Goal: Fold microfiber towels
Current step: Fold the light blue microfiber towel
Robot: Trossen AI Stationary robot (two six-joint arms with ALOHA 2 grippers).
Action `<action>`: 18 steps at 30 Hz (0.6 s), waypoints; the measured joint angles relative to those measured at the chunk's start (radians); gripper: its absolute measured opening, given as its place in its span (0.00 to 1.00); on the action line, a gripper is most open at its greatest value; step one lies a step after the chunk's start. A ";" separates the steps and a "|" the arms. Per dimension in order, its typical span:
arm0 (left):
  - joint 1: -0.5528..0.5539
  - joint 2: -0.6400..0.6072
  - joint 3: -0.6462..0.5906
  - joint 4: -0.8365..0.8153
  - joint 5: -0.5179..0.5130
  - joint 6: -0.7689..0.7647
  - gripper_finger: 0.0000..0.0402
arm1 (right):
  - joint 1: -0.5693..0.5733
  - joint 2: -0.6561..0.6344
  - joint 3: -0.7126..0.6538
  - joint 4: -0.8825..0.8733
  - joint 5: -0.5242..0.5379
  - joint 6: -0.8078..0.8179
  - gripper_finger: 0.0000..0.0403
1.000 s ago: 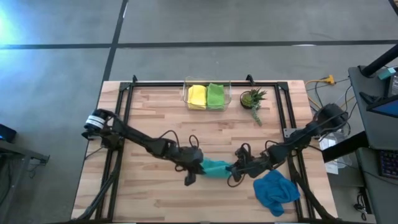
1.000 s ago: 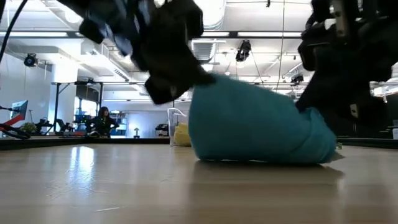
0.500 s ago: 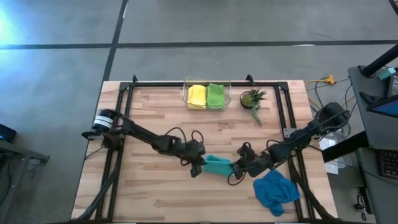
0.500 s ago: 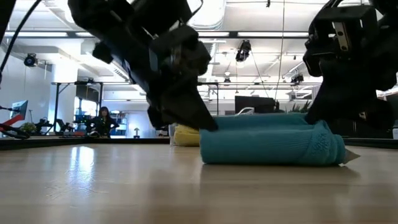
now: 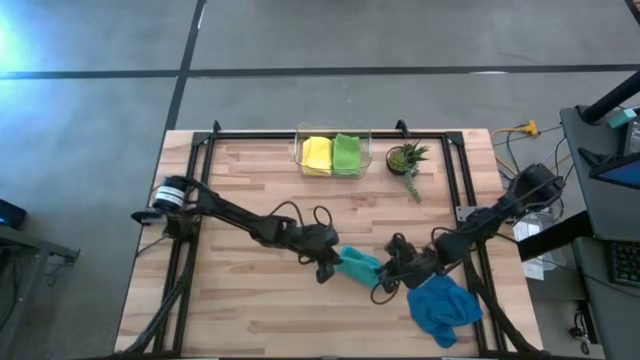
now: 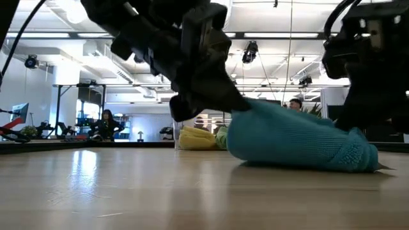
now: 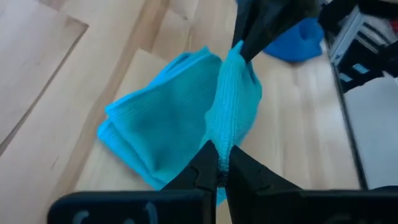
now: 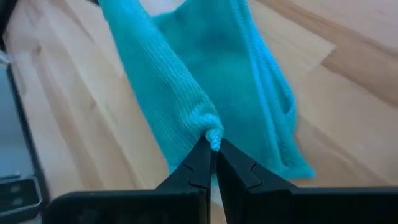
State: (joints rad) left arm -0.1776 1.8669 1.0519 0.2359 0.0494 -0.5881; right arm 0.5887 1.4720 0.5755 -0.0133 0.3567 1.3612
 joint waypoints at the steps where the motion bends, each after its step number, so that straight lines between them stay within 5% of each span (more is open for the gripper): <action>1: 0.000 -0.004 0.001 0.000 0.001 0.000 0.00 | 0.008 -0.003 0.000 -0.001 0.001 0.001 0.02; 18: 0.045 0.008 0.003 0.103 0.003 -0.003 0.00 | 0.127 -0.071 0.068 -0.321 0.112 0.160 0.02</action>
State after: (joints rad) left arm -0.1323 1.8753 1.0546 0.3388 0.0527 -0.5908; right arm 0.7155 1.4012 0.6432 -0.3347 0.4690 1.5213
